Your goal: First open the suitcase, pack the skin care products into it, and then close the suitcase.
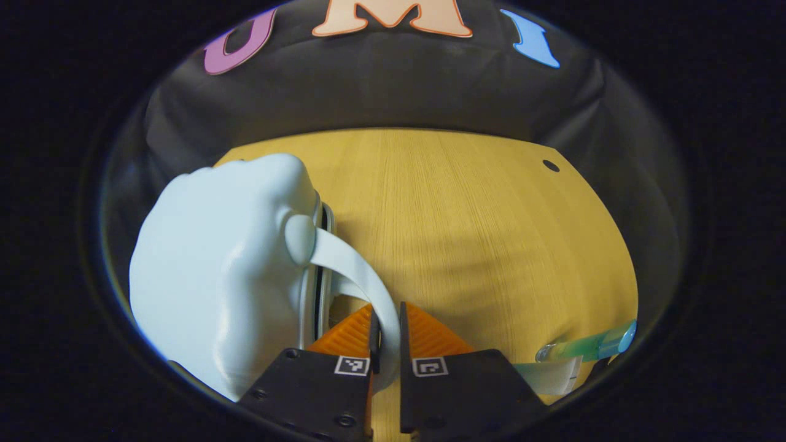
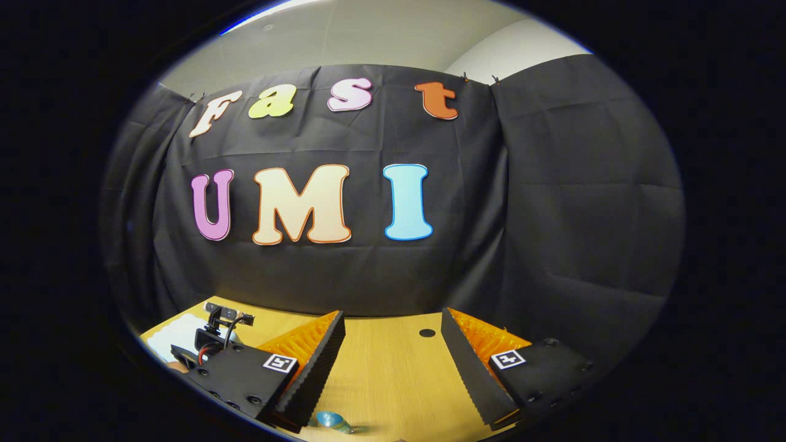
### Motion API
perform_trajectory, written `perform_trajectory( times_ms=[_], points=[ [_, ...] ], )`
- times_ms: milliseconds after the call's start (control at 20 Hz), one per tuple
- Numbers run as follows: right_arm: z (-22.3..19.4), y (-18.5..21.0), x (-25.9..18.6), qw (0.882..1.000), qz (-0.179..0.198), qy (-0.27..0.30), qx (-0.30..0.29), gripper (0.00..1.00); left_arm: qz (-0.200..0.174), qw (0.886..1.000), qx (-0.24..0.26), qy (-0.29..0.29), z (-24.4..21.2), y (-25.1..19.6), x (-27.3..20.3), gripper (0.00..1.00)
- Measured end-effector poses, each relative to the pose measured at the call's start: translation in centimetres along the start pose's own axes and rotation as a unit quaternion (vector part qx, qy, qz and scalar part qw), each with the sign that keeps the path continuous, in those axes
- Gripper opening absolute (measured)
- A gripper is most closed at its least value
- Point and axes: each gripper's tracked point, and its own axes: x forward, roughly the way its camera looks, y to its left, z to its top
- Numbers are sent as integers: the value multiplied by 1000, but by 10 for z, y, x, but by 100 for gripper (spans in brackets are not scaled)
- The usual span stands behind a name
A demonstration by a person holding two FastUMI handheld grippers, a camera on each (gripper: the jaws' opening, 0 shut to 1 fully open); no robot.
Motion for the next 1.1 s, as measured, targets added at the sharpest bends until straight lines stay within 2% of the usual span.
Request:
perform_trajectory(
  times_ms=[100,350,450,550,750,1100],
  points=[
    [0,3,0,1000,4,-2,1,98,-11,1000,5,0,2,-2,-3,9],
    [4,12,-1,1000,17,-12,0,98,15,999,41,-24,17,-6,-20,1],
    [6,18,-1,1000,23,-16,1,98,5,998,44,-38,28,-8,-33,0],
    [6,26,1,999,32,-16,6,98,-2,998,29,-60,43,-4,-52,0],
    [15,55,3,998,61,-27,18,99,0,994,33,-101,74,2,-101,0],
    [17,106,2,993,106,-36,23,98,8,984,7,-178,113,52,-188,0]
  ],
)
